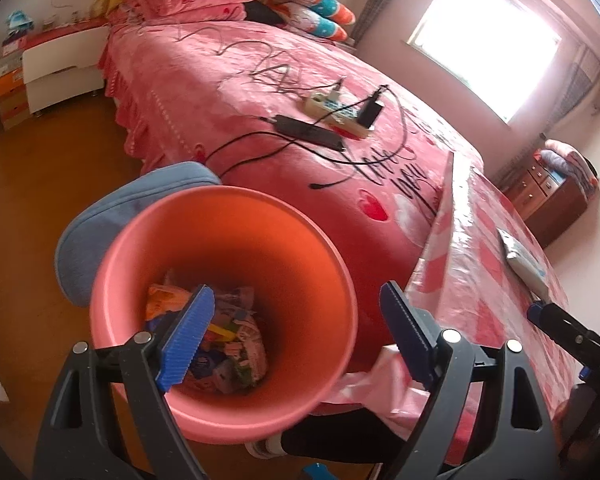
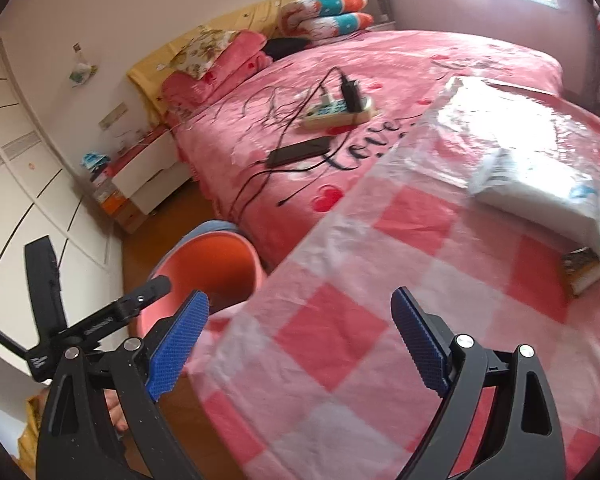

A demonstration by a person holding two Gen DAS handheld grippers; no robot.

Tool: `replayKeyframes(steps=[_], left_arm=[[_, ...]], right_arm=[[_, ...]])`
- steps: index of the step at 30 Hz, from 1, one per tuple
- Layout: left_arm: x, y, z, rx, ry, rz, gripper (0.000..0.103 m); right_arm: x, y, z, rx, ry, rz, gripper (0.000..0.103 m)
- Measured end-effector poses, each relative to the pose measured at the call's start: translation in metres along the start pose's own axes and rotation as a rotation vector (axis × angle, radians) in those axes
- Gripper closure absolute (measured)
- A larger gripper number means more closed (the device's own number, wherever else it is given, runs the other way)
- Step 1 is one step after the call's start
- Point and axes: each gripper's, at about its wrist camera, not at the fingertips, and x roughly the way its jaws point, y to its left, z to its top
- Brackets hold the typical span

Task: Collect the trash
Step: 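Move both open tools back over the table toward the white wipes pack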

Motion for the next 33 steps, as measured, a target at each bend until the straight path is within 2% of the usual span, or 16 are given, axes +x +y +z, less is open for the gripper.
replayKeyframes(steps=[16,33], left_arm=[[-0.002,-0.073,-0.012,0.135,0.028,-0.036,0.017],[0.003,-0.134,-0.028,0.249,0.067,-0.056,0.017]], right_arm=[[-0.034,-0.043,-0.012,0.045,-0.078,-0.069,0.011],[-0.066,-0.091,-0.013,0.091,-0.139,-0.167,0.011]])
